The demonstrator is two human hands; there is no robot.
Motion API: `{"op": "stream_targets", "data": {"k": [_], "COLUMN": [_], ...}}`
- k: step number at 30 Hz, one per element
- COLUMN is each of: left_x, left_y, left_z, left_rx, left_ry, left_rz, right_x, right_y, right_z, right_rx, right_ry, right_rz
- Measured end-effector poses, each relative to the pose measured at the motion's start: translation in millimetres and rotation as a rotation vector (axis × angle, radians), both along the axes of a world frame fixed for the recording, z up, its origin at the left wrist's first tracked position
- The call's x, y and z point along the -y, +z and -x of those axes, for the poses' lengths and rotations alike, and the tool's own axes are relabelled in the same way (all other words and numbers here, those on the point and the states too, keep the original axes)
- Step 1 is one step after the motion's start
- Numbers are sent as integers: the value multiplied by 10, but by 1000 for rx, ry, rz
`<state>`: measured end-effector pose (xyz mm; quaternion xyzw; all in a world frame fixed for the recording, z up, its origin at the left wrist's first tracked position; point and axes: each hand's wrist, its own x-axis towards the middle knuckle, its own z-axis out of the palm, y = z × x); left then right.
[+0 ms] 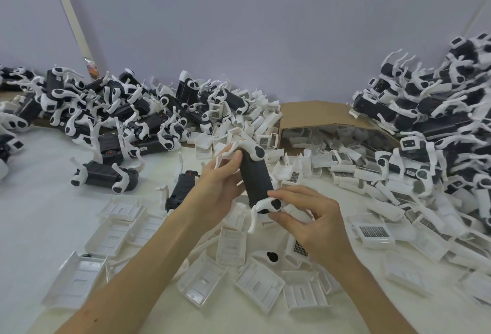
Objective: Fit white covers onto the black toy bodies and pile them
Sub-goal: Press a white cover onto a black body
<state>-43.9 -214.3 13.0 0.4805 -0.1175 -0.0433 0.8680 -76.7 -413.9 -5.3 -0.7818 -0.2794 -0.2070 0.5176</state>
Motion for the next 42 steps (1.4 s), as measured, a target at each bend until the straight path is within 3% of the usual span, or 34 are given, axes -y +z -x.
{"op": "stream_targets", "data": {"k": [7, 10, 13, 16, 20, 24, 36, 42], "left_x": [162, 191, 132, 97, 140, 222, 226, 287], "left_y": [-44, -23, -13, 4, -13, -21, -25, -74], "left_z": [88, 99, 51, 58, 127, 154, 169, 196], "left_rx": [-80, -144, -211, -145, 43, 67, 76, 78], "left_ry": [-78, -37, -54, -117, -180, -67, -59, -26], "left_rz": [-339, -277, -126, -100, -330, -491, -480, -466], "right_x": [12, 62, 119, 196, 194, 133, 91, 61], "right_y": [-16, 7, 37, 77, 98, 89, 120, 114], "right_z": [-32, -43, -56, -76, -74, -59, -48, -105], "right_rx": [88, 17, -107, -182, -223, -231, -208, -363], "right_ry": [-39, 32, 100, 96, 66, -32, -102, -191], "right_rz": [49, -31, -241, -408, -373, -279, -227, -299]}}
